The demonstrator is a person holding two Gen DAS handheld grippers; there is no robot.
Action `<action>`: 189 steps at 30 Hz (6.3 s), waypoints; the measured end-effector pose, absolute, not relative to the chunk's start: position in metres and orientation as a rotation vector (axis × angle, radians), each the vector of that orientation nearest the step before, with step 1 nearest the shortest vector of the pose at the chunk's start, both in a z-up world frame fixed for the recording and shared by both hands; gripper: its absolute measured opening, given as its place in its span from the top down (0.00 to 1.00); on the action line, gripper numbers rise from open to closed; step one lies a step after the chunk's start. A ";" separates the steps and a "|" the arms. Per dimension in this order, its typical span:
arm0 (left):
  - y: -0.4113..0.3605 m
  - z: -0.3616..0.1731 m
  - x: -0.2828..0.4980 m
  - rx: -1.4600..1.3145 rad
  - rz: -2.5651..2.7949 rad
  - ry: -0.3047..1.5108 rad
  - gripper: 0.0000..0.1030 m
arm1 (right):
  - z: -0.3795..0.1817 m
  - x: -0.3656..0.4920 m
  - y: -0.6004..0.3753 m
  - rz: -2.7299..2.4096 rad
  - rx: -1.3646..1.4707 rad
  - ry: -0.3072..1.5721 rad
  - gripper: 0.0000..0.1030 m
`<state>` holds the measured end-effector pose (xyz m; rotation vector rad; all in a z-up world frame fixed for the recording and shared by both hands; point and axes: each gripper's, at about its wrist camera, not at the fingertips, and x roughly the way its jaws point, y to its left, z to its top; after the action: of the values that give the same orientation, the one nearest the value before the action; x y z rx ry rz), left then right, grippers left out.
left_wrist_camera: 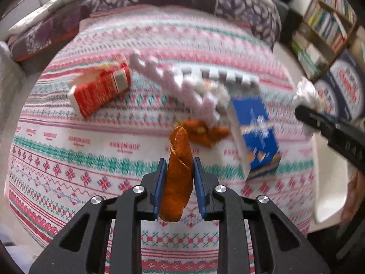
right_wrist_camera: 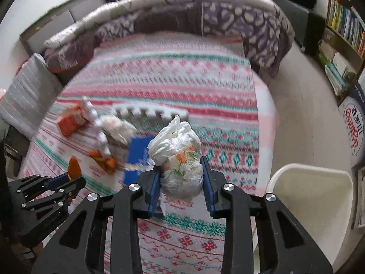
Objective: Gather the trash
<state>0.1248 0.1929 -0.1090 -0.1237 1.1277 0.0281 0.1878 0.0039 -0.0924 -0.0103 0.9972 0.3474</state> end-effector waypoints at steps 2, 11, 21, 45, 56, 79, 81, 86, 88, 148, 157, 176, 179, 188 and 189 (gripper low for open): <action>0.194 -0.097 0.124 -0.148 0.043 1.078 0.77 | -0.081 0.183 0.003 0.350 -0.002 0.951 0.70; 0.187 -0.054 0.124 -0.151 0.130 0.878 0.77 | -0.047 0.167 -0.009 0.321 0.028 0.793 0.69; 0.168 -0.028 0.120 -0.141 0.221 0.734 0.76 | -0.035 0.156 -0.038 0.252 0.047 0.732 0.69; 0.076 -0.021 0.128 -0.118 0.076 0.708 0.76 | -0.031 0.145 -0.114 0.133 0.092 0.729 0.67; 0.036 -0.028 0.131 -0.073 -0.001 0.726 0.76 | -0.035 0.144 -0.156 0.042 0.127 0.761 0.67; -0.066 -0.046 0.130 0.033 -0.193 0.755 0.76 | -0.038 0.125 -0.265 -0.252 0.255 0.734 0.19; -0.074 -0.048 0.129 0.043 -0.210 0.759 0.76 | -0.039 0.122 -0.275 -0.276 0.274 0.730 0.15; -0.093 -0.054 0.128 0.065 -0.258 0.776 0.76 | -0.039 0.118 -0.293 -0.326 0.311 0.719 0.10; -0.099 -0.056 0.129 0.066 -0.277 0.785 0.76 | -0.039 0.116 -0.301 -0.344 0.331 0.712 0.08; 0.064 -0.151 0.176 -0.021 0.126 1.172 0.45 | -0.063 0.166 -0.172 -0.093 0.266 0.899 0.07; 0.089 -0.115 0.148 -0.032 0.079 1.060 0.46 | -0.070 0.174 -0.130 -0.042 0.216 0.921 0.07; 0.311 0.045 0.067 -0.361 0.411 0.699 0.46 | -0.079 0.189 0.140 0.519 -0.451 0.857 0.07; 0.328 0.048 0.062 -0.386 0.426 0.689 0.46 | -0.092 0.193 0.174 0.551 -0.545 0.865 0.08; 0.350 0.043 0.054 -0.428 0.431 0.700 0.46 | -0.126 0.216 0.221 0.553 -0.671 0.896 0.15; 0.351 0.042 0.054 -0.430 0.431 0.702 0.46 | -0.129 0.217 0.223 0.552 -0.678 0.903 0.19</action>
<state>0.0540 0.3514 0.0419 -0.4297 0.7020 0.4310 0.2175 0.2227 -0.1294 -0.6778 0.9031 0.5521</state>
